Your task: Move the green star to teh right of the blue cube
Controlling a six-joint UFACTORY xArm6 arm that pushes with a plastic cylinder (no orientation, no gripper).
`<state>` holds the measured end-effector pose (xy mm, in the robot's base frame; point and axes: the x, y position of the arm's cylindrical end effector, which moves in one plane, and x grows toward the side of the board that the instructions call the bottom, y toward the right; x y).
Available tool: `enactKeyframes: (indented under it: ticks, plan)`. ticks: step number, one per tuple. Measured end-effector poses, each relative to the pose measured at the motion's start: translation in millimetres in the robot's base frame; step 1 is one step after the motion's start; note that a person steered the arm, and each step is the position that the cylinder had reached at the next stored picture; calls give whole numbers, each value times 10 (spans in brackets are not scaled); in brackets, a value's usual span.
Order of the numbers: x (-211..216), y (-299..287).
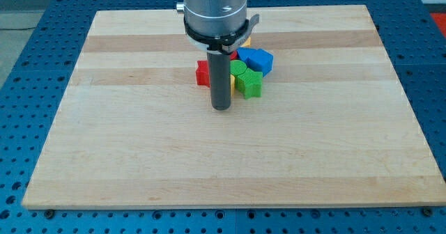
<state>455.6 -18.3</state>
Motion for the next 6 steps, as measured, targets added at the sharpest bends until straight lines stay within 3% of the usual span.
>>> enactKeyframes:
  ticks: [4,6]
  plan:
    - [-368,310]
    - [-389,1032]
